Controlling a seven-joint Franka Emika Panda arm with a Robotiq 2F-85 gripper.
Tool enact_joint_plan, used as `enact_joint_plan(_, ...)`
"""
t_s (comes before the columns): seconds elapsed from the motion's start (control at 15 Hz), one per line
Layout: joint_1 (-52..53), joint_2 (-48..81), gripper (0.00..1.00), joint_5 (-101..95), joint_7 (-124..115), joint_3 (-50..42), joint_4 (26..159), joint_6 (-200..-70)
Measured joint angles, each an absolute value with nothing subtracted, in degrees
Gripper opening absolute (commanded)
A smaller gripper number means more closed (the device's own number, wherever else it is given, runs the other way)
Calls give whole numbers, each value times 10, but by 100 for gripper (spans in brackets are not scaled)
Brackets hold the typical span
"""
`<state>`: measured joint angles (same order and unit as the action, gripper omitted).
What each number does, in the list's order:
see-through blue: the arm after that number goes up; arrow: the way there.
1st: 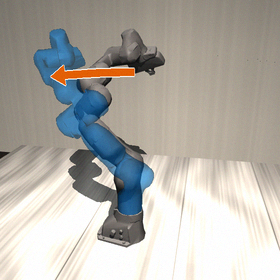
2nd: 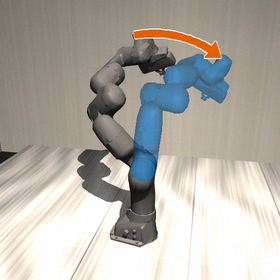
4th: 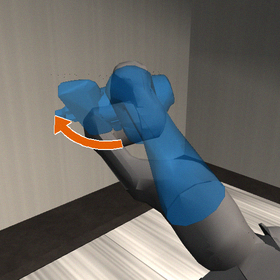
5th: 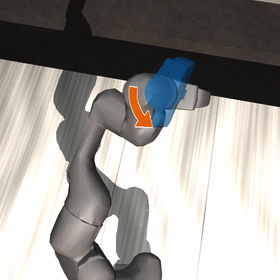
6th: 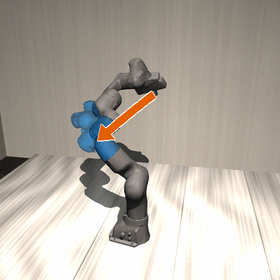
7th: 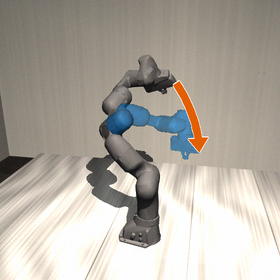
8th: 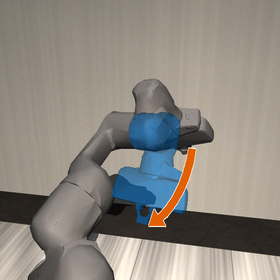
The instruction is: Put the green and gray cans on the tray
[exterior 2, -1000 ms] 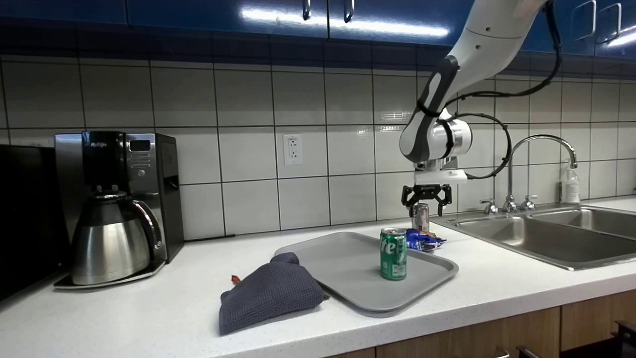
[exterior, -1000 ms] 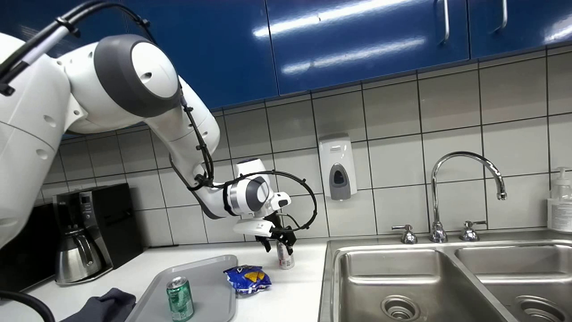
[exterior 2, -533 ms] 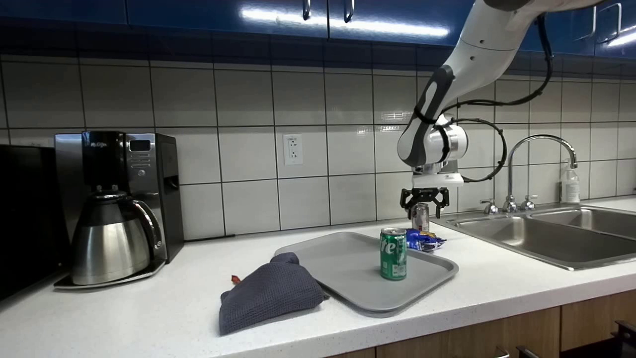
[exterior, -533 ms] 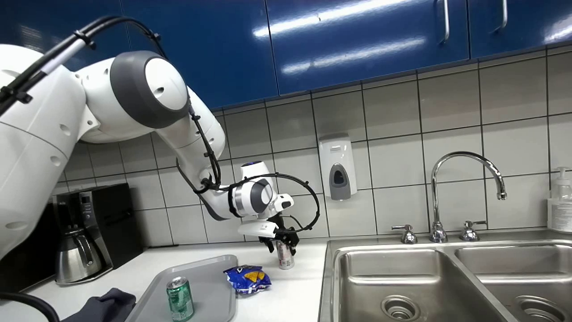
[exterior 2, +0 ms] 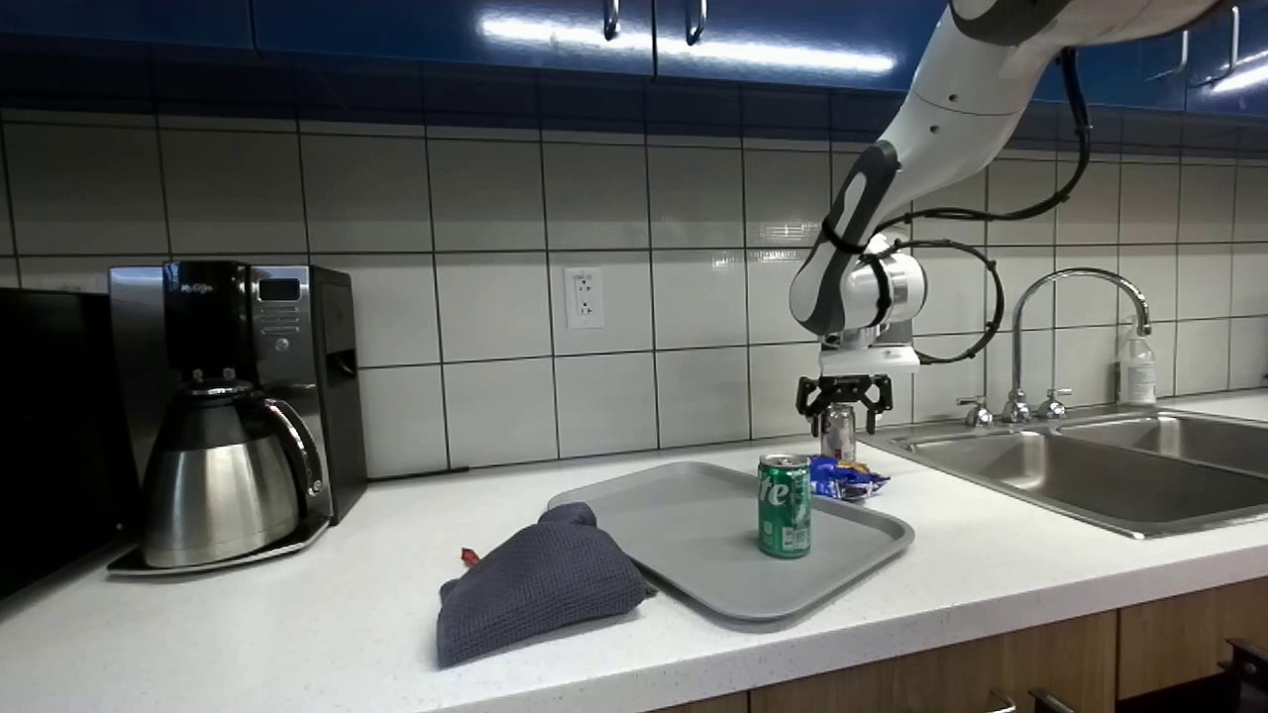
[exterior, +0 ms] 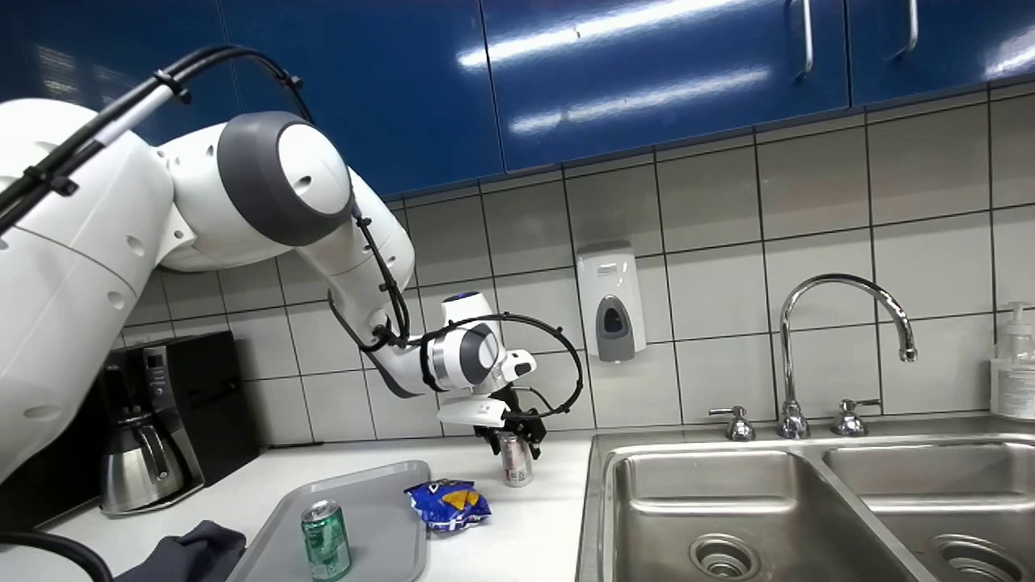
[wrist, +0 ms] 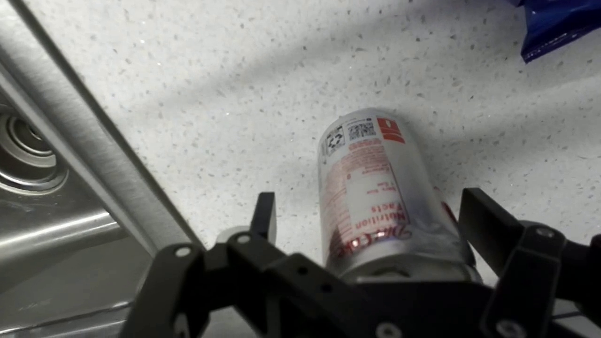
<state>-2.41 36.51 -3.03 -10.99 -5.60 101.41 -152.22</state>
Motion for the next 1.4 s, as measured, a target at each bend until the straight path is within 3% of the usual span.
enact_joint_plan(0.27, -24, 375, 42, -30, -98, -56, 1002, -1522)
enact_joint_plan(1.4, -22, 379, 41, -30, -72, -52, 995, -1529)
